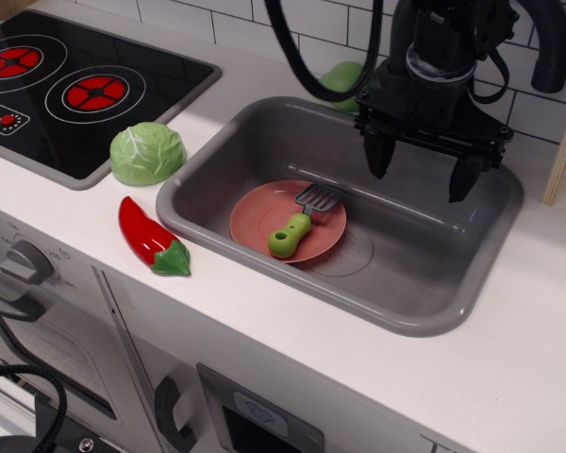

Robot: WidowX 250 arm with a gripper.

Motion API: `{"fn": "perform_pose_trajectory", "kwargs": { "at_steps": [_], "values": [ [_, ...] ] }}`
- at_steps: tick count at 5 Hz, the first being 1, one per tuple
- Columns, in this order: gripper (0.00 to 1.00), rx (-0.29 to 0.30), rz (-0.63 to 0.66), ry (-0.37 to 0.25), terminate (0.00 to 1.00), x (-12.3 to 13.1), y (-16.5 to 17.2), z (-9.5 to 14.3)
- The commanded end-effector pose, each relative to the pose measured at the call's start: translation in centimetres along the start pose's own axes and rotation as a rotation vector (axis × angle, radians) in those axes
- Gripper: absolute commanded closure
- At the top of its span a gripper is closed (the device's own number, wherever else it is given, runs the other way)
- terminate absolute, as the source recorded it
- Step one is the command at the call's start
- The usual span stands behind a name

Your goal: Take spatula off plate sink

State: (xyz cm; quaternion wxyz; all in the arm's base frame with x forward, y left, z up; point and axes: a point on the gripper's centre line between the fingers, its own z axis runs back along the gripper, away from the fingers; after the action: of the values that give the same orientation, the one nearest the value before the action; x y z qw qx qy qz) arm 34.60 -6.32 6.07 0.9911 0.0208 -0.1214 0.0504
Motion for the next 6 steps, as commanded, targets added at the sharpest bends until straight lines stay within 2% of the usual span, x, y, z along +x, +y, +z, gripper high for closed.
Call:
{"fn": "perform_pose_trajectory", "kwargs": {
  "at_steps": [1, 2, 3, 4, 5, 6],
  "values": [
    [0.0, 0.0, 0.0, 0.0, 0.0, 0.0, 0.0, 0.0],
    [0.0, -0.03, -0.019, 0.03, 0.0, -0.6, 2.0, 0.3],
    [0.0, -0.04, 0.027, 0.051, 0.0, -1.1, 4.1, 0.6],
    [0.0, -0.021, 0.018, 0.053, 0.0, -1.6, 6.2, 0.3],
    [0.0, -0.041, -0.017, 0.096, 0.0, -1.9, 8.0, -0.2],
    [0.0, -0.046, -0.027, 0.109, 0.0, -2.5, 8.4, -1.2]
  ]
}}
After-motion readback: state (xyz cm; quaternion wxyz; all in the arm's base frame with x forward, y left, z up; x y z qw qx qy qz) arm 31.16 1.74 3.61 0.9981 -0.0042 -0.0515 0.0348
